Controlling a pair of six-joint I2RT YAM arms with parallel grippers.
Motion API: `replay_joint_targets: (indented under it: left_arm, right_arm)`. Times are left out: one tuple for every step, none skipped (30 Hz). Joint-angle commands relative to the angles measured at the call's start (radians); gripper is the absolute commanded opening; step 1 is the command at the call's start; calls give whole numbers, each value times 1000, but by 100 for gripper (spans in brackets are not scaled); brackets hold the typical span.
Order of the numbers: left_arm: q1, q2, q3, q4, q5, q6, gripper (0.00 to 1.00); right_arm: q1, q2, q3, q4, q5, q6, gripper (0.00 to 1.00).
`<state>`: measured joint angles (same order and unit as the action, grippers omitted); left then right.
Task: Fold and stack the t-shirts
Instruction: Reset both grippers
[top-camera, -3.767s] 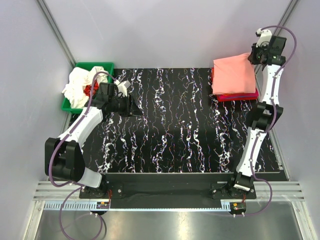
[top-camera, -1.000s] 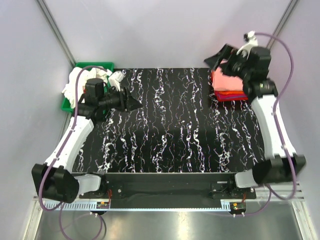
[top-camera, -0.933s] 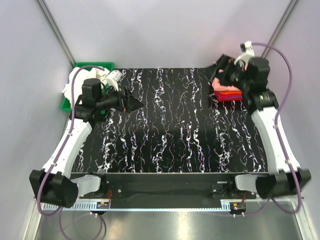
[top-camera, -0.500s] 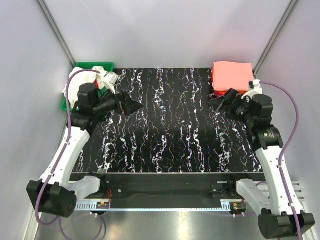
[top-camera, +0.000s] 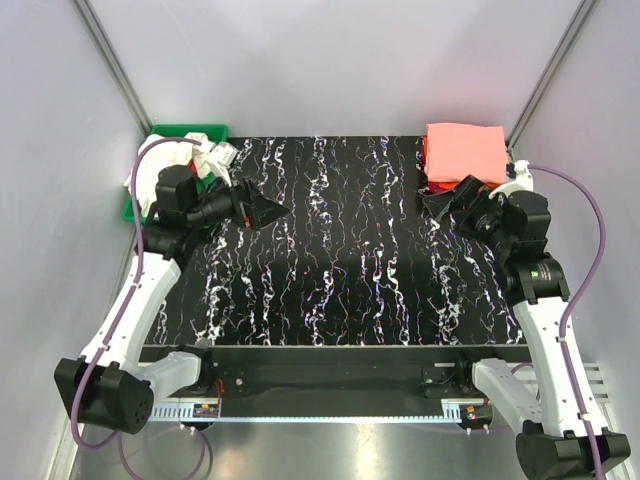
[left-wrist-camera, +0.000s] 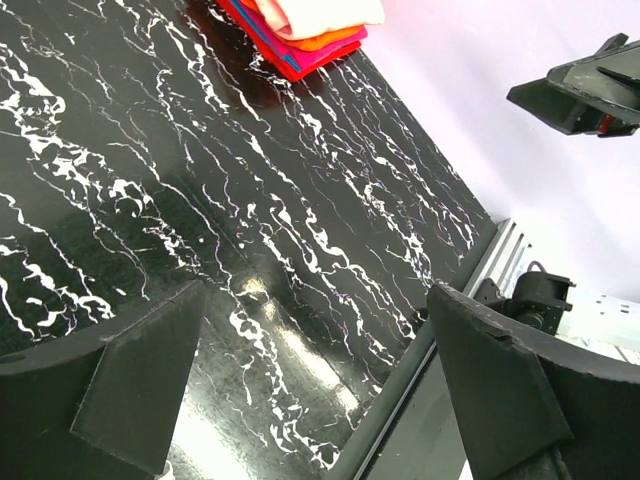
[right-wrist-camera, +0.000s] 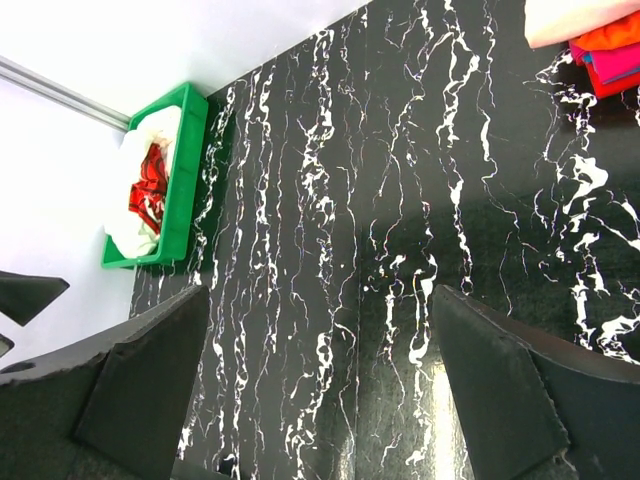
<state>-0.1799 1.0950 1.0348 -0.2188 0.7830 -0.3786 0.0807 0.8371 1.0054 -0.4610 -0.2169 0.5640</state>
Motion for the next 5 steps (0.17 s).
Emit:
replay_joint_targets:
  left_arm:
    - [-3,-1,-12,67,36,-13,99]
    - [-3,-1,-13,67,36,-13,99]
    - [-4,0,-15,70,38,-16,99]
    - [-4,2,-15,71,38,-17,99]
    - [-3,2,-15,73,39,-17,99]
  right_arm:
    - [1,-3,42,15,36,5,100]
    - [1,2,47,10,42,5,100]
    - [1,3,47,2,45,7,100]
    - [1,5,47,-1,50,10,99]
    - [1,5,44,-1,50,8,100]
